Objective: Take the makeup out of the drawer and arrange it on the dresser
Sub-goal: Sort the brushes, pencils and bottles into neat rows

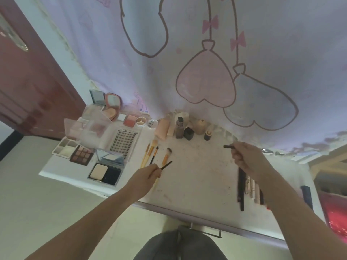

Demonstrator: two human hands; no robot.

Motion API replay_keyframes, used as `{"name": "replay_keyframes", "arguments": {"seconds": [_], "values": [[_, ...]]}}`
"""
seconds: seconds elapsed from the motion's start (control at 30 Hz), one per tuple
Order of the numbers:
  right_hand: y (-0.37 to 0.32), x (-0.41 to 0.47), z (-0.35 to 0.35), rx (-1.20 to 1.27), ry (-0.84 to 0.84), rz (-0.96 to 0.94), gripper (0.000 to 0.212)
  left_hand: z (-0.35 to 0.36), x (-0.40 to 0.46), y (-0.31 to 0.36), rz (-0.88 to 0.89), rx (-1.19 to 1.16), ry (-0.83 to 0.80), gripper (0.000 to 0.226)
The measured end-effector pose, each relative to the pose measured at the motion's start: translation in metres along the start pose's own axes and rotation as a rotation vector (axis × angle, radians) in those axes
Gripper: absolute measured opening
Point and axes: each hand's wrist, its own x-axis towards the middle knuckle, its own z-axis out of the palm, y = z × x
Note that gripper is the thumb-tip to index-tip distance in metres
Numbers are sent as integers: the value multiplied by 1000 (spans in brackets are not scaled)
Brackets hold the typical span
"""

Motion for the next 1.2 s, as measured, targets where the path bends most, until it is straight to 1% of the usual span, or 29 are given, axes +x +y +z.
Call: {"name": "replay_keyframes", "arguments": {"seconds": [0.03, 0.07, 0.13, 0.17, 0.2, 0.27, 0.33, 0.4, 0.5, 0.57, 0.67, 0.77, 0.8, 0.87, 1.03, 1.13, 1.2], "values": [[-2, 1, -2, -36, -19, -12, 18, 0, -1, -7, -35, -61, 19, 28], [0, 1, 4, -112, -73, -1, 15, 6, 1, -8, -57, -93, 18, 28], [16, 2, 34, -329, -224, 57, 15, 26, 13, 2, -91, -96, -29, 24], [27, 3, 50, -439, -269, 86, 17, 36, 21, 8, -115, -94, -53, 22], [38, 4, 63, -529, -271, 106, 19, 44, 29, 12, -144, -90, -67, 19], [59, 11, 77, -669, -189, 124, 16, 51, 44, 13, -198, -26, -62, 17], [74, 19, 82, -806, -109, 132, 11, 52, 56, 12, -224, 131, -33, 20], [83, 25, 86, -972, -80, 126, 15, 53, 65, 10, -208, 336, 27, 28], [93, 30, 96, -1257, -72, 88, 26, 54, 78, 5, -99, 710, 92, 37], [99, 33, 105, -1387, -106, 30, 29, 53, 84, -3, -33, 855, 101, 38], [106, 37, 122, -1466, -145, -30, 28, 45, 90, -16, -3, 931, 89, 37], [111, 44, 141, -1473, -153, -113, 32, 36, 93, -25, -6, 893, 57, 55], [112, 47, 147, -1466, -148, -144, 34, 33, 94, -28, -4, 895, 62, 54], [115, 52, 156, -1447, -133, -187, 39, 29, 95, -32, -15, 895, 100, 44], [115, 61, 164, -1391, -99, -191, 38, 23, 93, -36, 25, 875, 157, 37], [108, 59, 154, -1387, -68, -208, 40, 23, 90, -32, 35, 869, 161, 39], [96, 57, 133, -1381, -27, -203, 37, 27, 89, -22, 62, 880, 162, 38]]}}
